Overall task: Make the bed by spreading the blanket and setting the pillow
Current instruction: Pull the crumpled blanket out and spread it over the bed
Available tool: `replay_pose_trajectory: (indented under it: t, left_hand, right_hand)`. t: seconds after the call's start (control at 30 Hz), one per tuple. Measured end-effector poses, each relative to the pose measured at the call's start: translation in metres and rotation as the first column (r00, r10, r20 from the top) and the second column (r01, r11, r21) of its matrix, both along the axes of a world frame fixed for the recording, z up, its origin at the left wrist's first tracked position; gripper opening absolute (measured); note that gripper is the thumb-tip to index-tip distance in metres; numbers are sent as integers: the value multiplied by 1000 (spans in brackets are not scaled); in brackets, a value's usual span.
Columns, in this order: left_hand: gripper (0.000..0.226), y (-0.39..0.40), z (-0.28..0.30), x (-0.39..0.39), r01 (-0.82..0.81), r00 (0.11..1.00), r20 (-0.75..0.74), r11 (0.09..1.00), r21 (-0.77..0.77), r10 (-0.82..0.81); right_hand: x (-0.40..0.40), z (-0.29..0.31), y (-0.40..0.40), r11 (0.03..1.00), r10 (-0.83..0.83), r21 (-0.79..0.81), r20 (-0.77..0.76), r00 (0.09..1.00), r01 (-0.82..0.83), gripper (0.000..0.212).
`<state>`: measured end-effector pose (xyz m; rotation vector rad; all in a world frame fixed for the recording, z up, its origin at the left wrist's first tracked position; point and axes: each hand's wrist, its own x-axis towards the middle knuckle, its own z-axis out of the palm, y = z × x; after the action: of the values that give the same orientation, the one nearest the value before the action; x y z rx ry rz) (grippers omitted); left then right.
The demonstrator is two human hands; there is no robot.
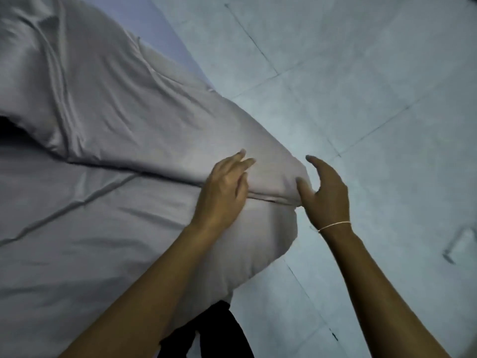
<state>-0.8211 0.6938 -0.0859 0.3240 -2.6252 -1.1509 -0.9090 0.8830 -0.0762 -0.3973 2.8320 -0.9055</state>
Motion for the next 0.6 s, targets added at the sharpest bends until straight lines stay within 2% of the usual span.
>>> replay_pose_trajectory:
  t: [0.07, 0.2, 0.33, 0.47, 0.53, 0.6]
  left_hand:
    - [36, -13, -12, 13, -74, 996, 38, 995, -67, 77]
    - [45, -56, -37, 30, -239, 945, 172, 946, -219, 279]
    - [71, -97, -52, 26, -423, 774, 390, 866, -267, 499]
    - [103, -126, -68, 11, -555, 625, 485, 785, -276, 612]
    - [95, -134, -80, 3, -506, 627, 510, 806, -309, 589]
    - [67, -131, -93, -5, -382, 685, 494, 841, -383, 536]
  right_hand:
    - [22, -19, -11, 998, 60, -1, -9, 998, -60, 50]
    - [48, -45, -43, 979, 173, 97, 45, 984, -177, 57]
    - [42, -55, -78, 945, 276, 169, 53, 960, -281, 58]
    - [24, -70, -113, 882, 338, 314, 101, 936, -352, 58]
    - [16, -83, -122, 874, 342, 355, 38, 939, -333, 55]
    - [5, -92, -126, 897, 334, 333, -83, 939, -290, 40]
